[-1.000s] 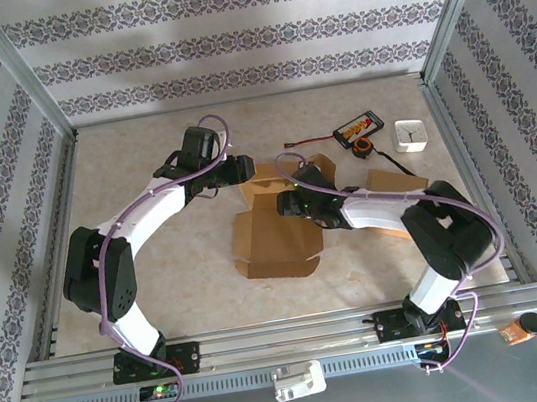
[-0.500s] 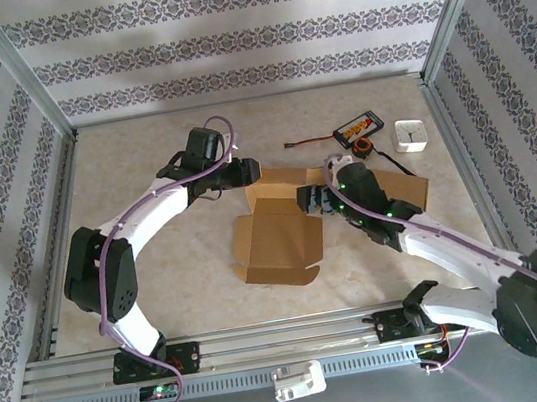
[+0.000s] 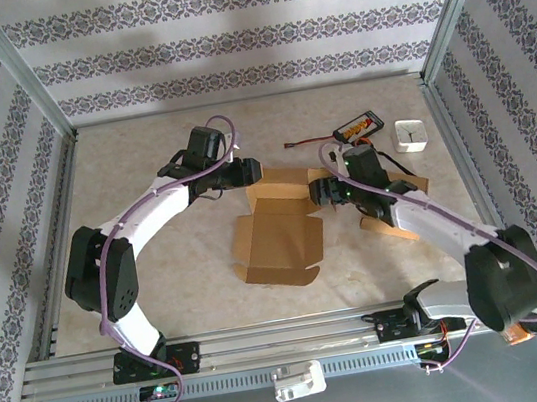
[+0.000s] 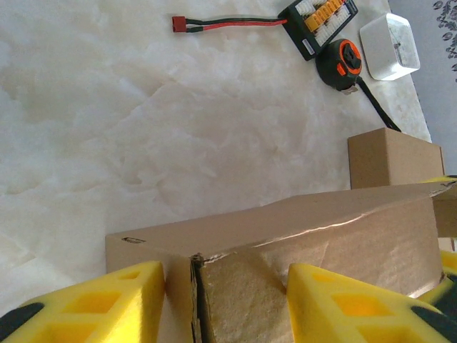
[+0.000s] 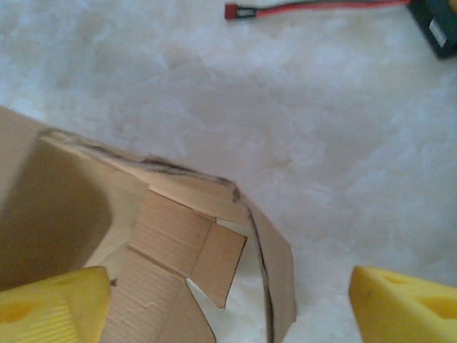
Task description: Fold the paper box
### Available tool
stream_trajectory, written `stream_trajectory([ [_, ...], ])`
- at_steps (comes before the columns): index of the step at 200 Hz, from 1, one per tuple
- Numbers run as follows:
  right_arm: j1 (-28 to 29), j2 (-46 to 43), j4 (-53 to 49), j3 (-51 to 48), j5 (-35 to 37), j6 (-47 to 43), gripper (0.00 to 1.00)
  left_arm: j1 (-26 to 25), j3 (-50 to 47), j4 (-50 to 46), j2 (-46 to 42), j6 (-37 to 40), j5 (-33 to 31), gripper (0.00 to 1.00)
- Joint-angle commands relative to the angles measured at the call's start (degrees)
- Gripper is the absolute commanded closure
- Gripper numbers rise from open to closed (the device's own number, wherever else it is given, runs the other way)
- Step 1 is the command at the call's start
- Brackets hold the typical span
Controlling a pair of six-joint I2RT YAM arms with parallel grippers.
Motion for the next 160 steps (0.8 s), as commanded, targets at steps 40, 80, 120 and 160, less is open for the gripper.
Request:
stream_trajectory([
  [40, 2.45, 8.28, 1.95, 1.60, 5.79, 8.12, 0.43, -0.81, 1.15, -1.50, 0.51, 1.01, -0.16, 0.52],
  [80, 3.50, 7.73, 1.71, 1.37, 8.12, 8.15, 0.63, -0.79, 1.09, -1.59, 0.42, 1.16, -0.30, 0.52],
  [120, 3.63, 6.23, -1.87, 3.54, 1.41, 9.01, 0.81, -0.78, 0.83, -1.59, 0.58, 1.30, -1.23, 0.52],
  [160, 3.55, 5.17, -4.98, 5.11, -0.54, 11.95, 0.87, -0.97, 0.30, 0.09, -0.16, 1.43, -3.13, 0.41],
])
